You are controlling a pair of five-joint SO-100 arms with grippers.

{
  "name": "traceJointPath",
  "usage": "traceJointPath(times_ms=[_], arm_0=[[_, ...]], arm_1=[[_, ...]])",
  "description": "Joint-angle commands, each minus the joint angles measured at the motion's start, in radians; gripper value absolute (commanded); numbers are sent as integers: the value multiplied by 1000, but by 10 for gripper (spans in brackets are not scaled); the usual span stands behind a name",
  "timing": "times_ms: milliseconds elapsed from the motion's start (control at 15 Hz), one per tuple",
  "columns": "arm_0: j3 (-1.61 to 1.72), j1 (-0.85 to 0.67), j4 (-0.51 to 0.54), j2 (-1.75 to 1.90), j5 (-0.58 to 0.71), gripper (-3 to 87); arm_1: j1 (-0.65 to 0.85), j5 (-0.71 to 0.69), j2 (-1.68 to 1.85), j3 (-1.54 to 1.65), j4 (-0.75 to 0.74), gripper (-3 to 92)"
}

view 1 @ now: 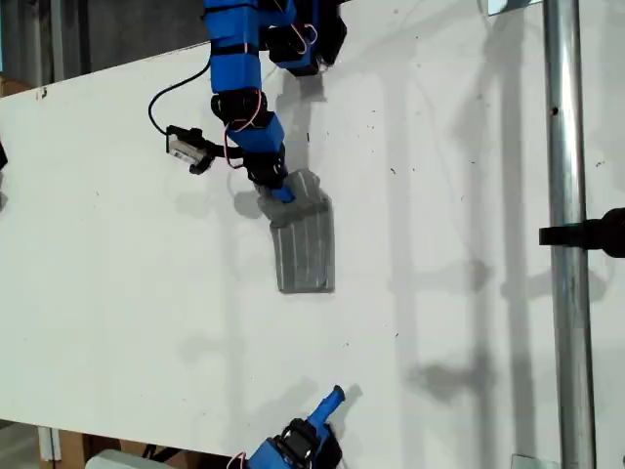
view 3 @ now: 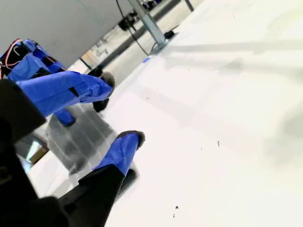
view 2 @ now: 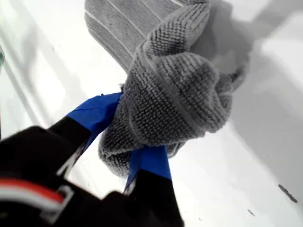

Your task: Grasp corners of a towel and fold twice.

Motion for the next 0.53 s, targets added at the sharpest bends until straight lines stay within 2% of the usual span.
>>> traceJointPath(times_ms=[0,200,267,333,400,467], arm_0=[[-8,0,-21,6,6,182],[-9,0,-20,6,5,182],[-9,-2,-20,6,9,182],[-11,-5,-18,6,12,183],[-11,-6,-18,6,14,183],[-9,-11,-18,6,17,184]], arm_1=[[-8,-49,-227,-287,-17,-2],[-12,-110,-459,-545,-12,-2],[-8,-143,-485,-600,-26,35],[-6,-170,-489,-634,-60,246],[-8,-215,-459,-621,-172,253],[-6,-250,-440,-612,-310,212]])
